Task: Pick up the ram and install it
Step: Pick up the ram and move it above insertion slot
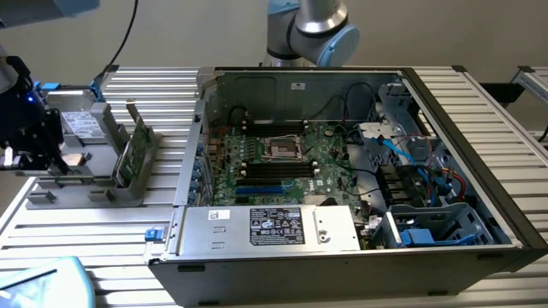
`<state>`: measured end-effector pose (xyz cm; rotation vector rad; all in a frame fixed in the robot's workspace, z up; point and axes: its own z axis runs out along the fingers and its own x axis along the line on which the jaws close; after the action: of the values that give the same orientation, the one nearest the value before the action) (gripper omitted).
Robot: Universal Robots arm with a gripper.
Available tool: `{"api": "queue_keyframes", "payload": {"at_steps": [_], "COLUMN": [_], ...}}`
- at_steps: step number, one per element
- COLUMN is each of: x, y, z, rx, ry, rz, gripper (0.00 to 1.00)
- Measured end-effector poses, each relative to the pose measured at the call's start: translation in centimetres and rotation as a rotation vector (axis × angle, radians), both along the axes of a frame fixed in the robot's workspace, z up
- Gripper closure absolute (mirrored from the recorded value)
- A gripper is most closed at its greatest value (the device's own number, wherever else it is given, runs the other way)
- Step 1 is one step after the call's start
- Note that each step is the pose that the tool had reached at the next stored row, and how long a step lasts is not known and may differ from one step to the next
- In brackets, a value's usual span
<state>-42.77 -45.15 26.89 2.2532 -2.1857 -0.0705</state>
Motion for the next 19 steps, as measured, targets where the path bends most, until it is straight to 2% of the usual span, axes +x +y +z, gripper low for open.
{"api": "queue_keyframes", "payload": {"at_steps": [3, 7, 11, 16, 19], "x": [1.2, 2.5, 3.9, 5.6, 6.7], "y": [0.00, 0.00, -0.01, -0.02, -0.02], "z": [1.34, 2.75, 4.14, 6.00, 6.93], "rx": [0.0022, 0.0089, 0.0203, 0.0376, 0.0450], "ry": [0.0007, 0.0006, 0.0008, 0.0006, 0.0006], "rz": [0.000, 0.002, 0.005, 0.008, 0.010], "gripper": [0.86, 0.86, 0.86, 0.86, 0.86]}}
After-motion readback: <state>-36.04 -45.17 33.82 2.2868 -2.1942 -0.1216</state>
